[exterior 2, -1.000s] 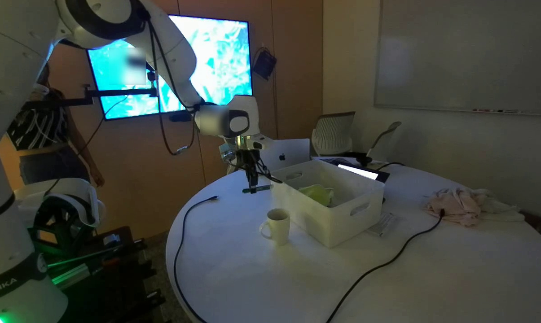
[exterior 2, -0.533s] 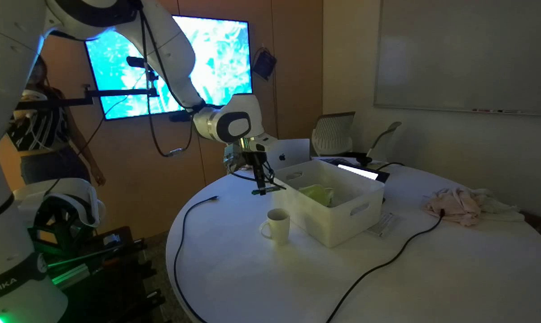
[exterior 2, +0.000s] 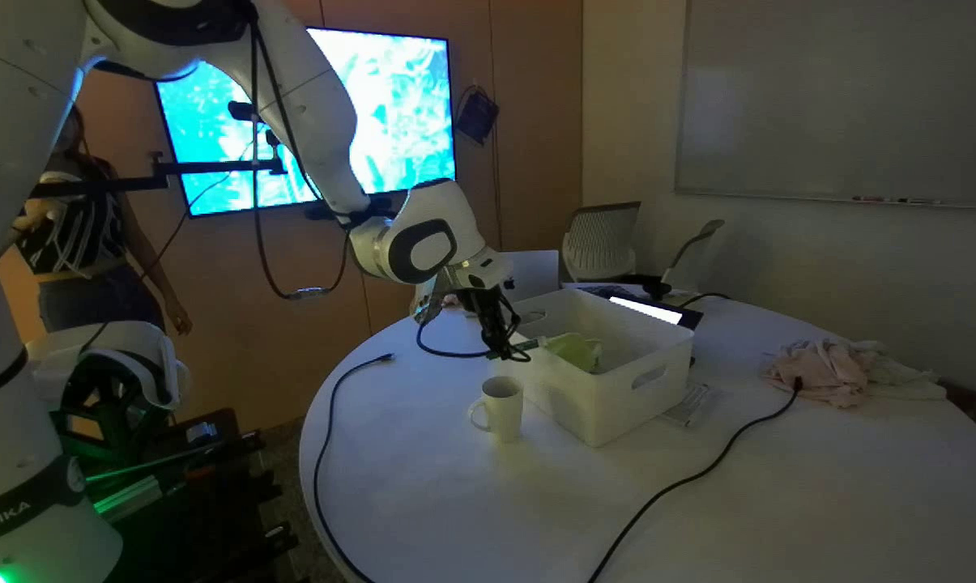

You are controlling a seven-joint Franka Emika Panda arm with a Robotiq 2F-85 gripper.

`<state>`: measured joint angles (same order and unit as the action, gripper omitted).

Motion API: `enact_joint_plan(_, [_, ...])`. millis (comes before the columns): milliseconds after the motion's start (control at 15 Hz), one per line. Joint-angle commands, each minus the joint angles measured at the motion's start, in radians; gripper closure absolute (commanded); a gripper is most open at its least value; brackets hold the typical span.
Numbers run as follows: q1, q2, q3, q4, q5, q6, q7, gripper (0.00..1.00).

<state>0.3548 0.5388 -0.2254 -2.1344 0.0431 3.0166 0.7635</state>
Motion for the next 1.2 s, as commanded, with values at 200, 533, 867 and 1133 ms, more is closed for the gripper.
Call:
enact_joint_plan(200, [0.248, 0.096, -0.257, -0.012, 0.020, 0.133, 0.106, 0.95])
enact_joint_plan(533, [0.402, 0.208, -0.367, -0.012, 0.093, 0.183, 0.162, 0.95])
enact_joint_plan(867, [0.550, 0.314, -0.452, -0.024, 0.255, 0.268, 0.182, 0.95])
enact_joint_plan(1133, [0.632, 0.384, -0.487, -0.037, 0.403, 0.328, 0.164, 0.95])
